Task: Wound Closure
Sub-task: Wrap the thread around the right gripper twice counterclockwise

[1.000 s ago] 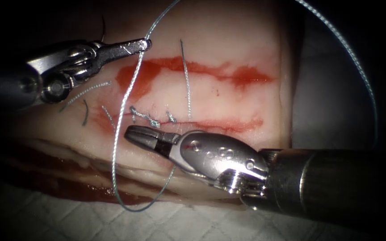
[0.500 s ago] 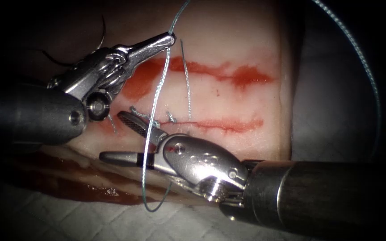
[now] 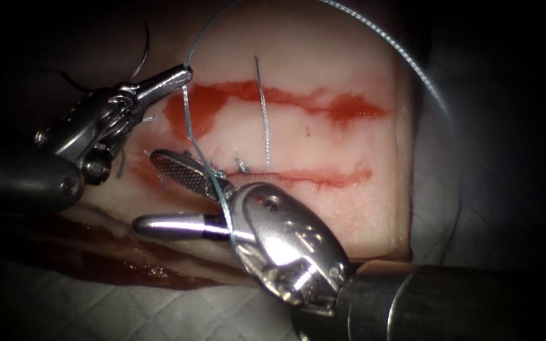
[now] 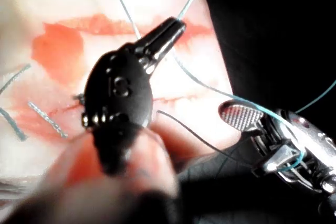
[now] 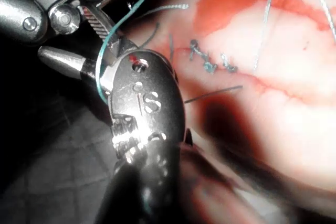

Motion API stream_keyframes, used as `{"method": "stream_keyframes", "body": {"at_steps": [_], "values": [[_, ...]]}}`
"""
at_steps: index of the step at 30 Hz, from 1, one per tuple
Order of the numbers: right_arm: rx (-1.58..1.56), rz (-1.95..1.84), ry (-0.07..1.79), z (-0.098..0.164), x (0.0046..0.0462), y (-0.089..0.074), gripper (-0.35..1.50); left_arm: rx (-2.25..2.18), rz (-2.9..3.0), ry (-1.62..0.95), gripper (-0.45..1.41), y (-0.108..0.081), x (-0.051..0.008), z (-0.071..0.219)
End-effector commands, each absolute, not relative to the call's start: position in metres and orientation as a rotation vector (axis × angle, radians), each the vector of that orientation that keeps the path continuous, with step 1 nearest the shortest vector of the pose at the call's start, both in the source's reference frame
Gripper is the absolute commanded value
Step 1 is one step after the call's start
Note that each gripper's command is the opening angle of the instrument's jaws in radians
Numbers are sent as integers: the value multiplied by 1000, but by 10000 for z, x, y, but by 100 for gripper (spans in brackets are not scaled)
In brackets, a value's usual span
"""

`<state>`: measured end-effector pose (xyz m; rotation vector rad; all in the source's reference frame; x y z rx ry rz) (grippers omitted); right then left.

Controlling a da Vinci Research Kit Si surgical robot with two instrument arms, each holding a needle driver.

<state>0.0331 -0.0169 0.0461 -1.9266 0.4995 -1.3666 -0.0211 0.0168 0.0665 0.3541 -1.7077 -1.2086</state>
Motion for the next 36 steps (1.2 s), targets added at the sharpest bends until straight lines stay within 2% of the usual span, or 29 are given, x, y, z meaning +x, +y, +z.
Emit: {"method": "stream_keyframes", "body": {"at_steps": [1, 8, 13, 20, 30, 36], "values": [[-1926, -1311, 493, 462, 343, -166, 109, 345, -1212, -1698, -45, 164, -218, 672], [-1818, -1195, 347, 461, 335, -157, 106, 343, -1200, -1649, -45, 136, -224, 669], [-1647, -1238, 155, 460, 319, -147, 106, 357, -1197, -1645, -45, 125, -219, 654], [-1431, -1377, 6, 485, 306, -146, 101, 370, -1199, -1645, -45, 121, -213, 648], [-1278, -1537, -69, 524, 296, -140, 89, 496, -1145, -1633, -45, 116, -215, 631], [-1283, -1641, -124, 546, 306, -149, 93, 578, -1143, -1630, -45, 121, -218, 600]]}}
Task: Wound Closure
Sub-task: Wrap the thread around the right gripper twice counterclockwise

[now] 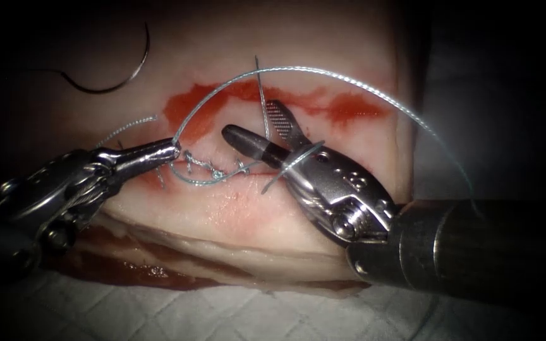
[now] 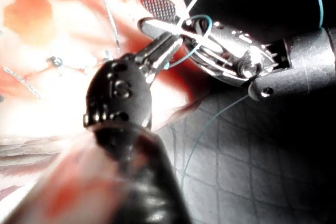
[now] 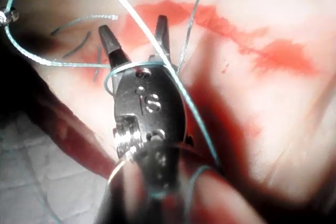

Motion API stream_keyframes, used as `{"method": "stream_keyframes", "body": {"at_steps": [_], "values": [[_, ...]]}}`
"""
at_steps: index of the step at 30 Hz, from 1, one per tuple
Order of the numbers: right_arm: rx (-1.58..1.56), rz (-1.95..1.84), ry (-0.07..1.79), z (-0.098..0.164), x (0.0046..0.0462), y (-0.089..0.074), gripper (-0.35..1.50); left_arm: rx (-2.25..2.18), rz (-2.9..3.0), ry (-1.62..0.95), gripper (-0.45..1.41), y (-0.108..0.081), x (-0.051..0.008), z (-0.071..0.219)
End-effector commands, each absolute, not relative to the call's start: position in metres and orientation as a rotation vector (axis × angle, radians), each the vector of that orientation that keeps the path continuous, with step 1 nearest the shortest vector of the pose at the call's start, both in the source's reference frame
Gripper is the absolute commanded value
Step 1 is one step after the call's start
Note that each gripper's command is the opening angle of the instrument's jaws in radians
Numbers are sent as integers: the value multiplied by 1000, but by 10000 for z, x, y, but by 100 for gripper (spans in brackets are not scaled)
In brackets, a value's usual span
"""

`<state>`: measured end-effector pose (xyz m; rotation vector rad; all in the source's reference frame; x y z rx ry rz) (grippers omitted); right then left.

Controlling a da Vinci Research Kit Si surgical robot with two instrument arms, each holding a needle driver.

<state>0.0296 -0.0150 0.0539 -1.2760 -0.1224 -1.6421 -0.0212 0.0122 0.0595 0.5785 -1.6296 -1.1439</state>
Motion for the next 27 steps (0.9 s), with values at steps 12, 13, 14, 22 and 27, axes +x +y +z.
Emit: {"method": "stream_keyframes", "body": {"at_steps": [12, 13, 14, 22, 27], "values": [[-1494, -1935, 60, 578, 332, -177, 101, 752, -1120, -1610, -45, 153, -253, 590], [-1526, -1965, 87, 577, 334, -179, 103, 783, -1135, -1608, -45, 165, -260, 602], [-1541, -1976, 100, 577, 335, -180, 104, 804, -1150, -1601, -45, 170, -263, 608], [-1812, -2048, 170, 567, 347, -189, 113, 796, -1140, -1512, -45, 210, -291, 692], [-1914, -2038, 208, 558, 343, -185, 113, 762, -1122, -1440, -45, 207, -269, 726]]}}
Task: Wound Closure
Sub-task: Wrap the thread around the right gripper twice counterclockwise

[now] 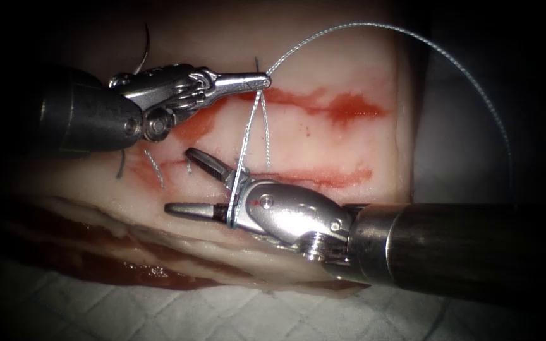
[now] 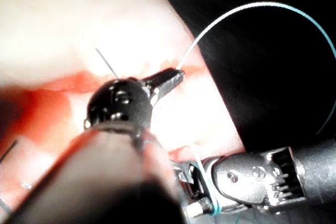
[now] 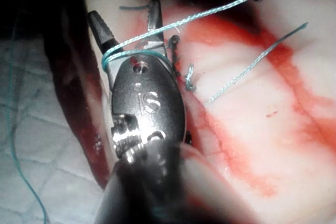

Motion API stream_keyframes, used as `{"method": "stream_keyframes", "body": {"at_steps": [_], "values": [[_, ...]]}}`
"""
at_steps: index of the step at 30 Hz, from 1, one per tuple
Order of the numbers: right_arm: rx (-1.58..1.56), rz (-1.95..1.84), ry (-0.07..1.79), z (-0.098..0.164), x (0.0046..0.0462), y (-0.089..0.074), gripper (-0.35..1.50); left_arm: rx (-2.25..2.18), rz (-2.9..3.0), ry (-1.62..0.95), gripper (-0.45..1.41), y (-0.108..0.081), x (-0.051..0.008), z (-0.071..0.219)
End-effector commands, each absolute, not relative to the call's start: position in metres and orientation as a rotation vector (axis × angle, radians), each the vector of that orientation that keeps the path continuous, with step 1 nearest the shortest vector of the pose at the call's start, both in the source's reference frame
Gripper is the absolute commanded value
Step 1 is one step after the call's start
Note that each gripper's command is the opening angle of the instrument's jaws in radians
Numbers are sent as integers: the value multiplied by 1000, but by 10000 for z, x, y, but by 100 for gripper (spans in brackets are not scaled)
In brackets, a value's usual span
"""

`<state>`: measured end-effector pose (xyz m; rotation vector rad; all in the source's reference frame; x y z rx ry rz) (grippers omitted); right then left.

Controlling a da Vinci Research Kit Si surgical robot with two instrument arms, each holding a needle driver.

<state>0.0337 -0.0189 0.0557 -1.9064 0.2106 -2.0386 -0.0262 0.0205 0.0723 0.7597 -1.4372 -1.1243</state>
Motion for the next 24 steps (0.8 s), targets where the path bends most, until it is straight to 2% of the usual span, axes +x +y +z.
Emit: {"method": "stream_keyframes", "body": {"at_steps": [1, 7, 11, 13, 16, 24], "values": [[-1928, -2034, 209, 556, 342, -184, 113, 739, -1122, -1429, -45, 205, -263, 732], [-2021, -1903, 156, 546, 332, -176, 104, 756, -1203, -1398, -45, 167, -228, 760], [-2053, -1799, 173, 544, 327, -171, 86, 727, -1268, -1368, -45, 148, -223, 760], [-2031, -1709, 184, 544, 326, -169, 88, 708, -1276, -1371, -45, 141, -226, 762], [-1894, -1657, 85, 541, 320, -166, 93, 696, -1285, -1373, -45, 131, -227, 757], [-1676, -1503, 4, 555, 308, -161, 91, 649, -1280, -1379, -45, 119, -227, 741]]}}
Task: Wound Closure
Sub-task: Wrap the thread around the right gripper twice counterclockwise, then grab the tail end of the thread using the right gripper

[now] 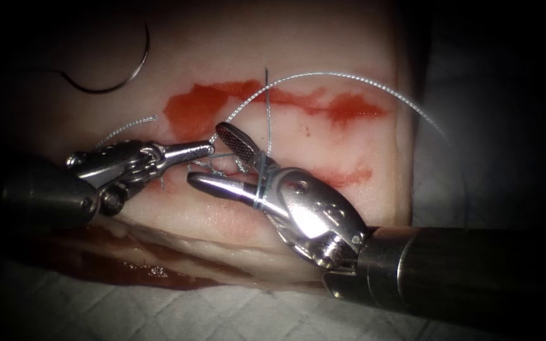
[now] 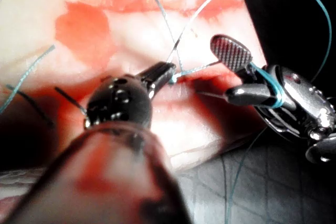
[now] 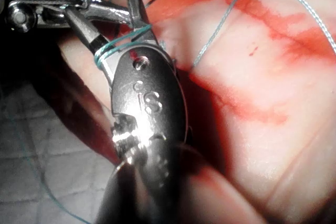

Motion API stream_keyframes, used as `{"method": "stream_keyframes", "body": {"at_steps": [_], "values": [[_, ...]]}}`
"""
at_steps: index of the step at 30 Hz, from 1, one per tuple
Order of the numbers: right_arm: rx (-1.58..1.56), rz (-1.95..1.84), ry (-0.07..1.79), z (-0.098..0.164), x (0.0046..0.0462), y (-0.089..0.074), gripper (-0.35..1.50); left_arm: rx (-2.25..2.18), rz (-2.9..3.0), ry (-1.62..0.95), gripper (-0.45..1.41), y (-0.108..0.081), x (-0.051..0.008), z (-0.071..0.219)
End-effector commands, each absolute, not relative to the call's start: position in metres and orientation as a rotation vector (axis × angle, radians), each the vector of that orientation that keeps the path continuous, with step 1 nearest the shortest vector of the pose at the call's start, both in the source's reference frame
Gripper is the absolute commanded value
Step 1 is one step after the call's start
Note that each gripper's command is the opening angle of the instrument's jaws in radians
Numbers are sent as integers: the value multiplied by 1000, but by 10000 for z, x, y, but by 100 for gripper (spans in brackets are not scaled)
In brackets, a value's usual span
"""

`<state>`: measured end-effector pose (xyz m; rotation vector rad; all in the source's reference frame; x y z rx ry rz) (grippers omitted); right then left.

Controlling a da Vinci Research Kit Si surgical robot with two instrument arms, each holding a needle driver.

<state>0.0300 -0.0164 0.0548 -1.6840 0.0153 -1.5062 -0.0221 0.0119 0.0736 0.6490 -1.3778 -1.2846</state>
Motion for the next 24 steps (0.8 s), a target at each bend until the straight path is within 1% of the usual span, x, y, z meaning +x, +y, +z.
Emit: {"method": "stream_keyframes", "body": {"at_steps": [1, 4, 7, 10, 14, 24], "values": [[-1627, -1505, -34, 558, 305, -160, 89, 633, -1272, -1381, -45, 116, -228, 737], [-1529, -1519, -61, 563, 301, -161, 86, 617, -1263, -1382, -45, 117, -228, 730], [-1396, -1541, -78, 570, 297, -163, 88, 615, -1259, -1381, -45, 118, -226, 724], [-1327, -1513, -110, 573, 289, -159, 86, 619, -1255, -1381, -45, 117, -219, 723], [-1305, -1481, -107, 569, 278, -151, 86, 616, -1248, -1382, -45, 118, -213, 720], [-1289, -1450, -107, 556, 270, -138, 86, 604, -1243, -1391, -45, 122, -214, 700]]}}
